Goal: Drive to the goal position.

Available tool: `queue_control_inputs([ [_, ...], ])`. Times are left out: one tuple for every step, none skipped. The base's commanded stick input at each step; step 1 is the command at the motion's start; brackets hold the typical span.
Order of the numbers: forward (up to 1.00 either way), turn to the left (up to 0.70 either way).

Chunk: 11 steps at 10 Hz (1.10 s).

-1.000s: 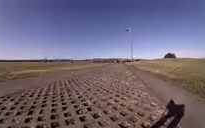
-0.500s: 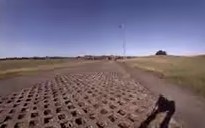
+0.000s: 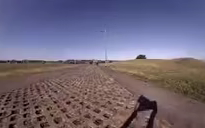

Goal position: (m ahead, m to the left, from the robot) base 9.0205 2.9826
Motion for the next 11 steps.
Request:
queue_control_inputs([
  [0.70, -0.35],
  [0.70, -0.35],
  [0.70, -0.35],
  [0.70, -0.35],
  [0.70, -0.35],
  [0.70, -0.35],
  [0.70, -0.35],
  [0.70, -0.33],
  [0.70, -0.25],
  [0.70, -0.10],
  [0.70, 0.00],
])
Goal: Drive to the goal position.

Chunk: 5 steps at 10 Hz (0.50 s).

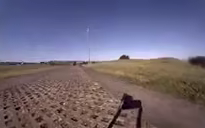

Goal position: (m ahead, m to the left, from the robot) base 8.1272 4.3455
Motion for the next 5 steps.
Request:
queue_control_inputs([
  [0.70, 0.00],
  [0.70, 0.00],
  [0.70, 0.00],
  [0.70, 0.00],
  [0.70, 0.00],
])
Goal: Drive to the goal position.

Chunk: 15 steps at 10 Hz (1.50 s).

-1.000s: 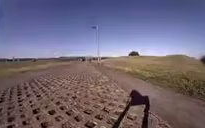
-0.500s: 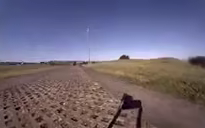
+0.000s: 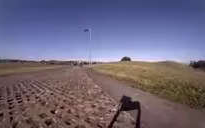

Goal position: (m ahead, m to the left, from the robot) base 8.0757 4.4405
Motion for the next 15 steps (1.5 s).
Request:
queue_control_inputs([
  [0.70, 0.00],
  [0.70, 0.00],
  [0.70, 0.00],
  [0.70, 0.00],
  [0.70, 0.00],
  [0.70, 0.00],
  [0.70, 0.00],
  [0.70, 0.00],
  [0.70, 0.00],
  [0.70, 0.00],
  [0.70, 0.00],
  [0.70, 0.00],
  [0.70, 0.00],
  [0.70, 0.00],
  [0.70, 0.00],
])
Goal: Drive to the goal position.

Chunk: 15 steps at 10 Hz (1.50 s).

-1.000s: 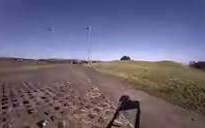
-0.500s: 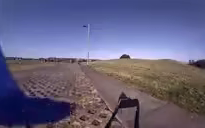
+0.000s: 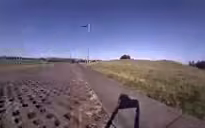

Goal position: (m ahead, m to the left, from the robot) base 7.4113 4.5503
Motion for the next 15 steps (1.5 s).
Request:
queue_control_inputs([
  [0.70, 0.00],
  [0.70, 0.00],
  [0.70, 0.00],
  [0.70, 0.00],
  [0.70, 0.00],
  [0.70, 0.00],
  [0.70, 0.00],
  [0.70, 0.00],
  [0.70, 0.00],
  [0.70, 0.00],
  [0.70, 0.00],
  [0.70, 0.00],
  [0.70, 0.00],
  [0.70, 0.00],
  [0.70, 0.00],
])
